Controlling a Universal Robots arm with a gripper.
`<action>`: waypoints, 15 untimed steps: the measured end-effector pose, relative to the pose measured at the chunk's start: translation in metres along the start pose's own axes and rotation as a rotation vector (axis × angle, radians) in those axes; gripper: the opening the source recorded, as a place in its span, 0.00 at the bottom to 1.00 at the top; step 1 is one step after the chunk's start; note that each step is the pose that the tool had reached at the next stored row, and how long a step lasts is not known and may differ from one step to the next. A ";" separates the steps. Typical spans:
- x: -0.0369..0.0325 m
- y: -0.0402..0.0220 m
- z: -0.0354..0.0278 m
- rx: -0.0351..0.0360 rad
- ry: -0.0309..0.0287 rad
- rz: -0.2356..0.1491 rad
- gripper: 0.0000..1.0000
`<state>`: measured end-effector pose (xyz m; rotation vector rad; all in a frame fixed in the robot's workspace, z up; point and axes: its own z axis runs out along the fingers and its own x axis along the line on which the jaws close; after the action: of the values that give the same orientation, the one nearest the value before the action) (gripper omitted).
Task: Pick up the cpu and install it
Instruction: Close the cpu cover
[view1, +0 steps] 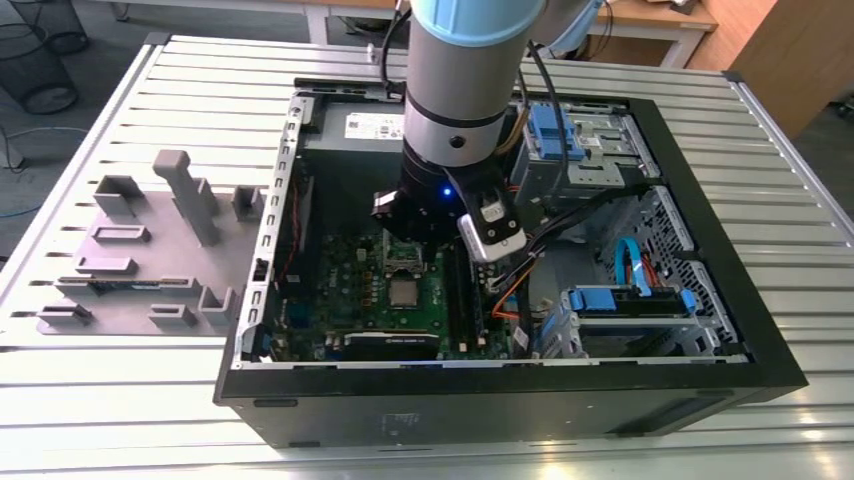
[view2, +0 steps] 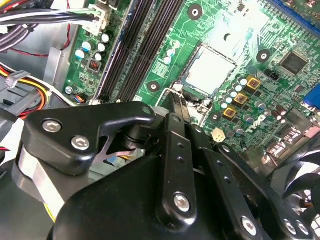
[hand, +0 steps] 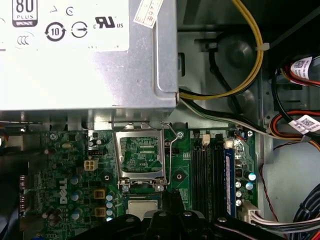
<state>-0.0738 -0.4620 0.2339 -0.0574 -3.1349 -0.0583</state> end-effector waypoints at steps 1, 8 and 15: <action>0.0000 0.0000 0.0000 -0.0001 0.0000 0.000 0.11; 0.0000 0.0000 -0.0016 0.0000 0.0000 0.000 0.11; 0.0000 0.0000 -0.0018 0.0000 0.0000 0.000 0.11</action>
<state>-0.0739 -0.4620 0.2357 -0.0574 -3.1348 -0.0582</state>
